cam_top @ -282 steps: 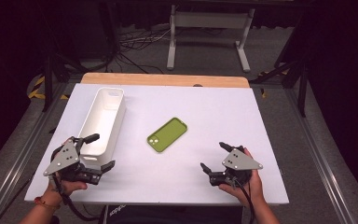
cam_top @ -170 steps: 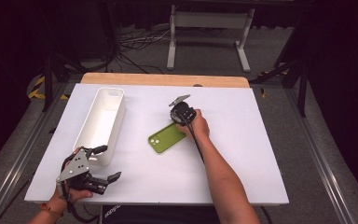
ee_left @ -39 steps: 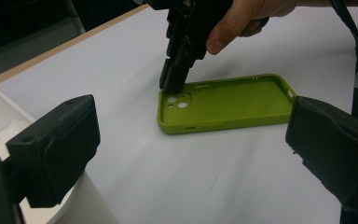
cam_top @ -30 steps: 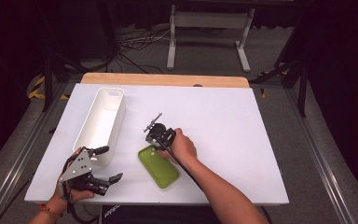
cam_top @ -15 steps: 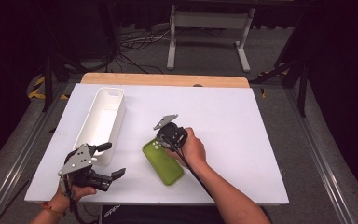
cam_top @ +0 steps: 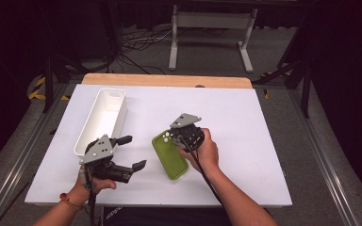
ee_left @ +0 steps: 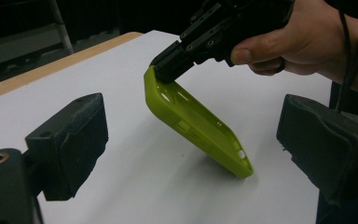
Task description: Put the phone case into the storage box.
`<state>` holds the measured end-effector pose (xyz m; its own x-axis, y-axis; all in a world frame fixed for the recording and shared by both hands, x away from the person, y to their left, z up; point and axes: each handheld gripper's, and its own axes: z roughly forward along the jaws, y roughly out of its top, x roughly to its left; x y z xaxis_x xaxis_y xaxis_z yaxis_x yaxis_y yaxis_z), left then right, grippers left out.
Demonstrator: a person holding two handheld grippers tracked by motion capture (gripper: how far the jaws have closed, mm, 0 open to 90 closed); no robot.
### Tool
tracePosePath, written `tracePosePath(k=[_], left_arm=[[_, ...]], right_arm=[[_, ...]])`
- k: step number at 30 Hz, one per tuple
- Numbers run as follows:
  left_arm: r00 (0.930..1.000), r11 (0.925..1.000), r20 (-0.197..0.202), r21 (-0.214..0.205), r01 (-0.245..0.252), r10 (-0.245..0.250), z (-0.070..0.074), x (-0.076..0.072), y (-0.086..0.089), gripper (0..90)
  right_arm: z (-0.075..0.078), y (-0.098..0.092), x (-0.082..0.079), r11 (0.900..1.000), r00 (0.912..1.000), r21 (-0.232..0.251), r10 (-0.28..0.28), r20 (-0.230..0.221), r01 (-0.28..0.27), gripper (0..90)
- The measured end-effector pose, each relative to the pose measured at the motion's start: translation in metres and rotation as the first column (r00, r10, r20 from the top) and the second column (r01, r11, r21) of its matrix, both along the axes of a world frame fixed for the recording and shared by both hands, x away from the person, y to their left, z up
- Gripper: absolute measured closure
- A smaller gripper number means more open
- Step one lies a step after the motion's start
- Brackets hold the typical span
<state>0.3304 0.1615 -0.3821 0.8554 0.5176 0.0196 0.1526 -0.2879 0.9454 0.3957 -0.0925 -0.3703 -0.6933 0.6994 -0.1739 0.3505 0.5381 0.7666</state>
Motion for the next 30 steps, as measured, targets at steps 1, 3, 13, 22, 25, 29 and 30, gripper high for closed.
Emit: tracePosePath(k=[1,3,13,22,25,29,30], left_arm=[[0.9999,1.0,-0.01,0.0,0.007,-0.007,0.0,0.0,-0.005,10.0],[0.9999,0.9996,-0.004,0.025,-0.014,0.015,0.0,0.003,-0.017,11.3],[0.9975,0.9986,-0.049,0.018,-0.05,0.051,0.001,0.016,-0.039,22.5],[0.9952,0.9977,-0.07,-0.007,-0.068,0.067,-0.001,0.027,-0.039,42.8],[0.9954,0.998,-0.074,-0.012,-0.062,0.061,0.0,0.029,-0.039,49.1],[0.9944,0.9975,-0.084,-0.023,-0.066,0.064,0.0,0.031,-0.041,56.2],[0.9948,0.9973,-0.078,-0.028,-0.068,0.066,0.0,0.031,-0.042,57.1]], right_arm=[[0.001,-0.001,-0.001,1.0,0.9999,0.005,-0.008,0.011,0.008,86.8],[0.003,-0.004,-0.003,0.9995,0.9992,0.025,-0.022,0.034,0.021,86.8],[0.009,-0.009,-0.018,0.9958,0.9833,0.058,-0.079,0.164,0.07,86.8],[0.012,-0.011,-0.028,0.9915,0.9666,0.101,-0.103,0.234,0.082,86.8],[0.012,-0.009,-0.03,0.9922,0.9652,0.098,-0.099,0.242,0.078,86.8],[0.013,-0.009,-0.033,0.9905,0.9605,0.113,-0.106,0.257,0.079,86.8],[0.013,-0.009,-0.034,0.9903,0.9596,0.117,-0.104,0.261,0.076,86.8]])
